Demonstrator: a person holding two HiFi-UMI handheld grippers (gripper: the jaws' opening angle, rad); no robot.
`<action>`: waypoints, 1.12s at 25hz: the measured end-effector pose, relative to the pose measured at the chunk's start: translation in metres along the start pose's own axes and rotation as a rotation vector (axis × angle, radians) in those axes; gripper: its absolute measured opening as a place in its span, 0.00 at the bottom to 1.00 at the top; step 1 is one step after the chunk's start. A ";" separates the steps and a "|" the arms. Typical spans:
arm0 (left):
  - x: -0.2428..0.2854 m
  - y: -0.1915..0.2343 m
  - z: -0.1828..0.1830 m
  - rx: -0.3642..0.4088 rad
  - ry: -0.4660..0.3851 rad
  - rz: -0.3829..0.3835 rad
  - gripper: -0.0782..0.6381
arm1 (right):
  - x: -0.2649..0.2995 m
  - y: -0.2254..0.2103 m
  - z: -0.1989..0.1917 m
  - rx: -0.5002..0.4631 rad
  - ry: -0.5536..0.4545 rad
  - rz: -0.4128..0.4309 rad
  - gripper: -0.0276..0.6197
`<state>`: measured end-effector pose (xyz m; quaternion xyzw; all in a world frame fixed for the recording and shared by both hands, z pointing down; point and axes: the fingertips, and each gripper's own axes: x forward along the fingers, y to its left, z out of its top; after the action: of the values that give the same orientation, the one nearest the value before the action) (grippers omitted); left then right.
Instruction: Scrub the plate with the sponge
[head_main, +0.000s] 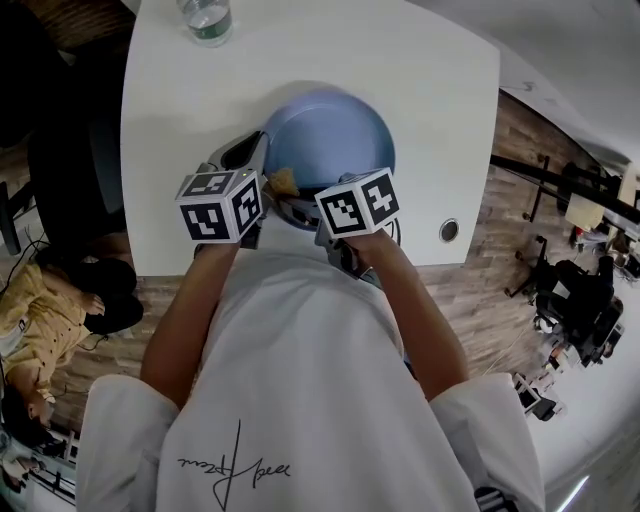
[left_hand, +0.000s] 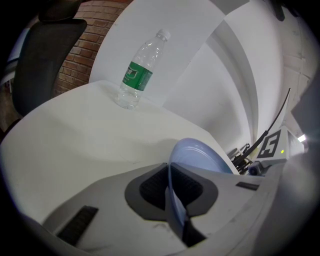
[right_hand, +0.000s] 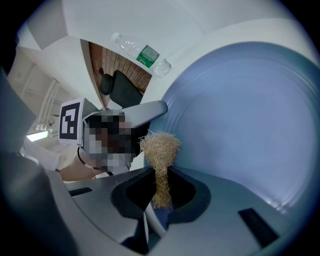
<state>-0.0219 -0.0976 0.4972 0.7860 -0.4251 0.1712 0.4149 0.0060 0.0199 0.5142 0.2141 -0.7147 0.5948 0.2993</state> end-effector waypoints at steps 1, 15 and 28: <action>0.001 -0.001 0.000 0.000 0.000 -0.001 0.15 | -0.001 0.000 0.000 -0.008 0.002 0.000 0.11; 0.003 -0.004 0.000 0.011 -0.006 -0.004 0.15 | -0.009 -0.005 -0.007 -0.080 0.053 -0.032 0.11; 0.000 -0.006 0.001 0.023 -0.011 0.009 0.15 | -0.018 -0.006 -0.019 -0.191 0.137 -0.061 0.11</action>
<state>-0.0172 -0.0970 0.4934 0.7897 -0.4290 0.1737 0.4027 0.0263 0.0367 0.5090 0.1654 -0.7392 0.5277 0.3845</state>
